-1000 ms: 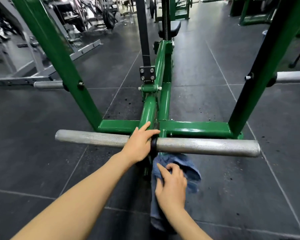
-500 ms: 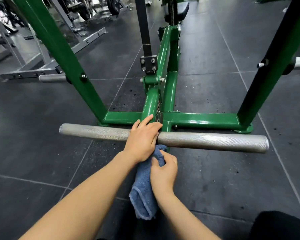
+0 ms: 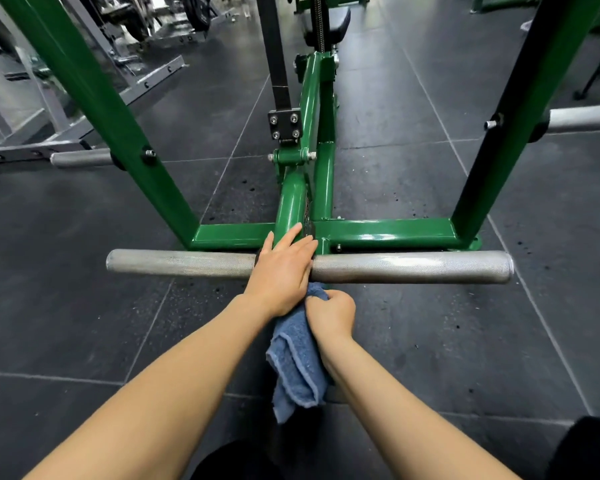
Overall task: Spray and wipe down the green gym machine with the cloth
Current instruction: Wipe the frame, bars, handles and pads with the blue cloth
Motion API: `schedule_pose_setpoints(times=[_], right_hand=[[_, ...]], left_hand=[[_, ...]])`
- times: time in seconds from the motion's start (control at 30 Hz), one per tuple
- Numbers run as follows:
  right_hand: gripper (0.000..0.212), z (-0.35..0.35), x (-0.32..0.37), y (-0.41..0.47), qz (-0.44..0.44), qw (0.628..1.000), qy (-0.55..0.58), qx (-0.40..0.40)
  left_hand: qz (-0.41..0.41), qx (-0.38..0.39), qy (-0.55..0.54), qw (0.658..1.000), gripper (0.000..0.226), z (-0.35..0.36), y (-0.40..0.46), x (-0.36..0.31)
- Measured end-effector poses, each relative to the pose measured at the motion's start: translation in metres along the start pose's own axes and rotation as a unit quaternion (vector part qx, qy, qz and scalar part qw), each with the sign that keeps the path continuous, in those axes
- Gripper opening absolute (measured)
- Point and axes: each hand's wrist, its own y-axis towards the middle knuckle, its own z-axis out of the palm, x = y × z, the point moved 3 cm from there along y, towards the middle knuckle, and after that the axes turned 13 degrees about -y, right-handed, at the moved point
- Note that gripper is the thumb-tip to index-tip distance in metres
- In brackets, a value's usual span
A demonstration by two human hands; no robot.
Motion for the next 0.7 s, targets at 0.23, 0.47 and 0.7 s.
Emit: schedule_pose_setpoints(times=[0.23, 0.47, 0.7], right_hand=[[0.035, -0.004, -0.003, -0.002, 0.014, 0.999, -0.038, 0.003], [0.031, 0.003, -0.006, 0.018, 0.011, 0.999, -0.049, -0.009], [0.015, 0.003, -0.019, 0.026, -0.07, 0.996, -0.041, -0.018]], left_hand=[[-0.005, 0.018, -0.01, 1.0, 0.046, -0.001, -0.001, -0.002], [0.01, -0.026, -0.035, 0.999, 0.04, 0.002, -0.002, 0.001], [0.013, -0.044, -0.068, 0.997, 0.038, 0.003, -0.002, 0.003]])
